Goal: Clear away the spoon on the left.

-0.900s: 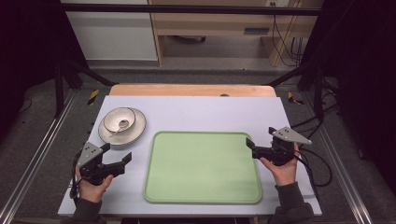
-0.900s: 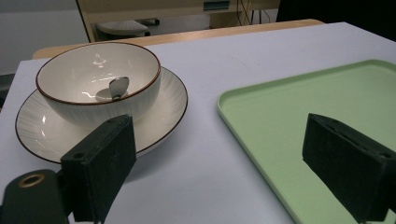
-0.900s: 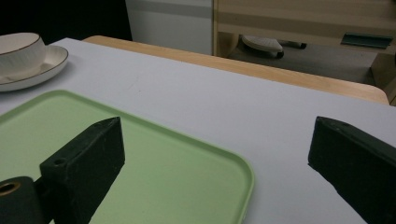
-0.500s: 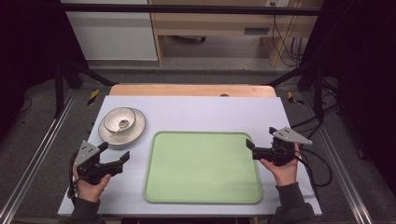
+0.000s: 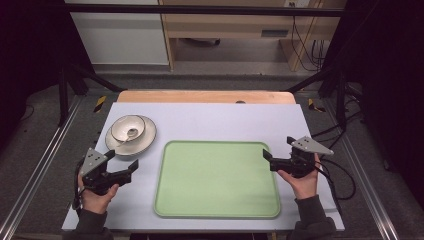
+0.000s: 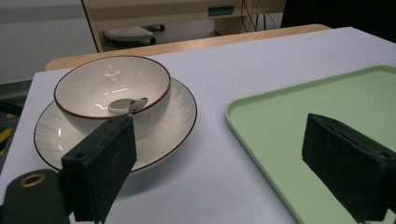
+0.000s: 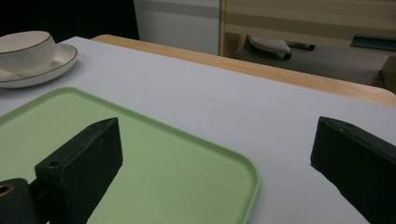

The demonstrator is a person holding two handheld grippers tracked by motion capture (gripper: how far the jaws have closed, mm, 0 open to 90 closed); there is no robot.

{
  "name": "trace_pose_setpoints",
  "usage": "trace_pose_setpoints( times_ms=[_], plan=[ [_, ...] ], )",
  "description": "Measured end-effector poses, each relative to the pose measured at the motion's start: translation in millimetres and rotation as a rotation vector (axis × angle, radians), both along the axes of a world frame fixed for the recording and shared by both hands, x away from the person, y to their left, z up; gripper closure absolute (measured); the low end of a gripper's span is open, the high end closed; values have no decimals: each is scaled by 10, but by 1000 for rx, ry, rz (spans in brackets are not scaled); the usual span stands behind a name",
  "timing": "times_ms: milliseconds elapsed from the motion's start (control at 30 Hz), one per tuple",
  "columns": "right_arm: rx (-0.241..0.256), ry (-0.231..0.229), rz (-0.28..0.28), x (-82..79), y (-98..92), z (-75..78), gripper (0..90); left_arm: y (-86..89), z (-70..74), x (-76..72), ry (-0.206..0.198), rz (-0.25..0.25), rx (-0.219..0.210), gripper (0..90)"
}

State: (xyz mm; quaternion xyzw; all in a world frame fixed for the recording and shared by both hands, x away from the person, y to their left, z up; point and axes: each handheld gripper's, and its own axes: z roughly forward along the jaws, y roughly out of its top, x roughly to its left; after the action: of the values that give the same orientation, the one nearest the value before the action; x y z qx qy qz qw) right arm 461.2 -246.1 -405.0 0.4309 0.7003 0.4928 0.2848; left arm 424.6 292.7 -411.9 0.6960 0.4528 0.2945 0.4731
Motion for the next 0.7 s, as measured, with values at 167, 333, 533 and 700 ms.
trace_pose_setpoints(
  times_ms=[167,333,533,700],
  plan=[
    [-4,6,9,2,8,-5,34,38,10,34,1,5,8,102],
    [3,4,5,-5,9,4,37,77,20,74,2,9,27,102],
    [1,4,4,-5,5,8,39,97,1,120,8,12,44,102],
    [-8,12,9,2,24,-3,43,114,6,176,11,14,69,105]
  ],
)
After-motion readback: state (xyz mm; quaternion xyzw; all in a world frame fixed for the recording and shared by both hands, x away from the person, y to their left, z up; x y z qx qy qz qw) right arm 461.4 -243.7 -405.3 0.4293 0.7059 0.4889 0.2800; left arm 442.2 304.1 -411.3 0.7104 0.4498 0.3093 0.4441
